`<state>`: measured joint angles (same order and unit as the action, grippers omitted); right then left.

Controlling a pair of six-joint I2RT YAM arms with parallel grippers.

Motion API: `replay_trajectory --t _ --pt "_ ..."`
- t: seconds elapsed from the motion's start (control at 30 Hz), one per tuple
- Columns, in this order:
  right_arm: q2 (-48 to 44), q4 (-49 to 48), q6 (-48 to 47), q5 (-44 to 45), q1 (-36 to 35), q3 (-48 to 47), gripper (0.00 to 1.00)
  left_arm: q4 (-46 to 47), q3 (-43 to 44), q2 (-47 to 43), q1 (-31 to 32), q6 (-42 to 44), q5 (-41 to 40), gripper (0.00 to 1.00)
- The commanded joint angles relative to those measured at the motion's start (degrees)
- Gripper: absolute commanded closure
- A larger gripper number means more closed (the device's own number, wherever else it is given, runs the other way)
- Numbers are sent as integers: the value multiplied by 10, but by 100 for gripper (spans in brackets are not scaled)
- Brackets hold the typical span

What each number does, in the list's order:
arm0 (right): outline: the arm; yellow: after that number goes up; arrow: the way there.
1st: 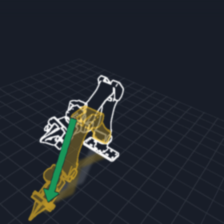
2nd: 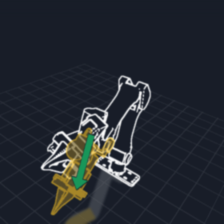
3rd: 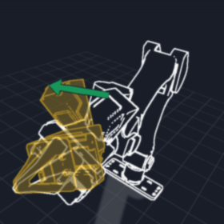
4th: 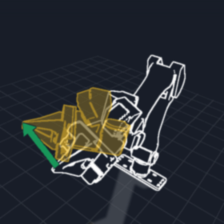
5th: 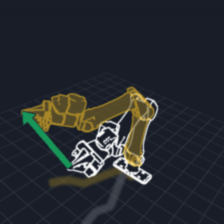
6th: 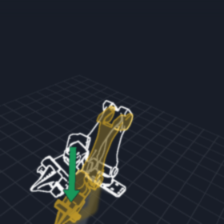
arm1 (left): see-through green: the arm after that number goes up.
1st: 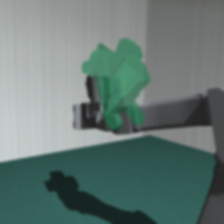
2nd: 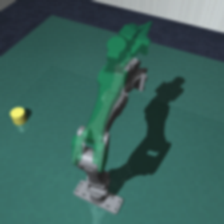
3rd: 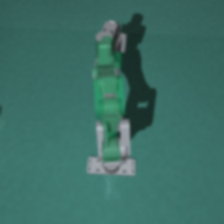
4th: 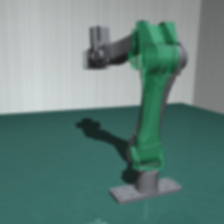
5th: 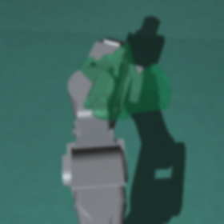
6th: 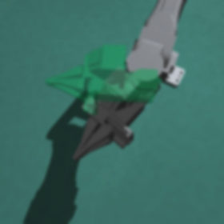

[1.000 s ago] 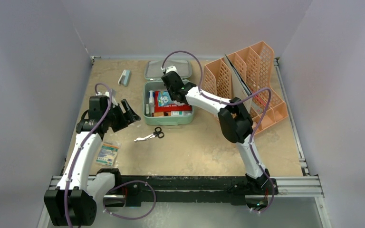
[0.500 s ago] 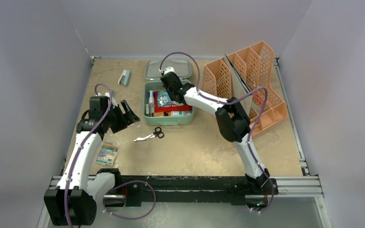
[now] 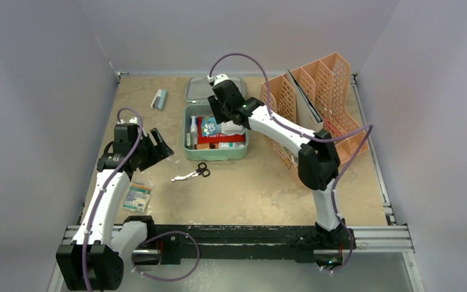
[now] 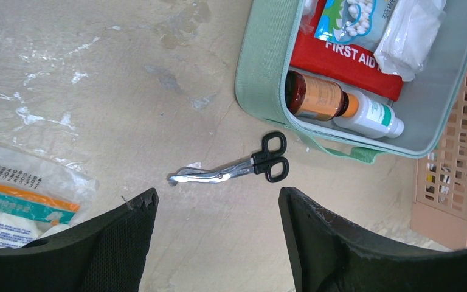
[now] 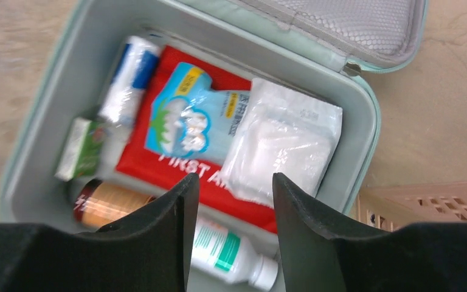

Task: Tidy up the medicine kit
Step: Place the medical item at the medicine box, then adjust the scissors at the center of the board.

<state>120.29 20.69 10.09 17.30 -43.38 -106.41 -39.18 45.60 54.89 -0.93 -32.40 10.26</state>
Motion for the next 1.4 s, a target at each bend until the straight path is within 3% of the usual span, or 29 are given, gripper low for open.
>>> replay_trajectory --t 0.0,0.17,0.4,0.57,0.73,1.37 --pt "-79 -9 4 -92 -4 42 51 -8 11 -14 2 -6 -29 29" --pt "-139 -43 -58 -190 -31 114 56 -4 6 -15 2 -10 -32 29" --pt "-192 -81 -199 -221 -101 206 60 -13 13 -7 1 -12 -44 29" --pt "-201 -138 -249 -242 -135 268 80 -9 8 -12 1 -13 -45 29" --pt "-171 -142 -278 -240 -152 274 100 -7 8 -17 2 -15 -39 29" --pt "-102 -344 -511 -154 -203 372 100 -34 19 -30 2 -23 -99 27"
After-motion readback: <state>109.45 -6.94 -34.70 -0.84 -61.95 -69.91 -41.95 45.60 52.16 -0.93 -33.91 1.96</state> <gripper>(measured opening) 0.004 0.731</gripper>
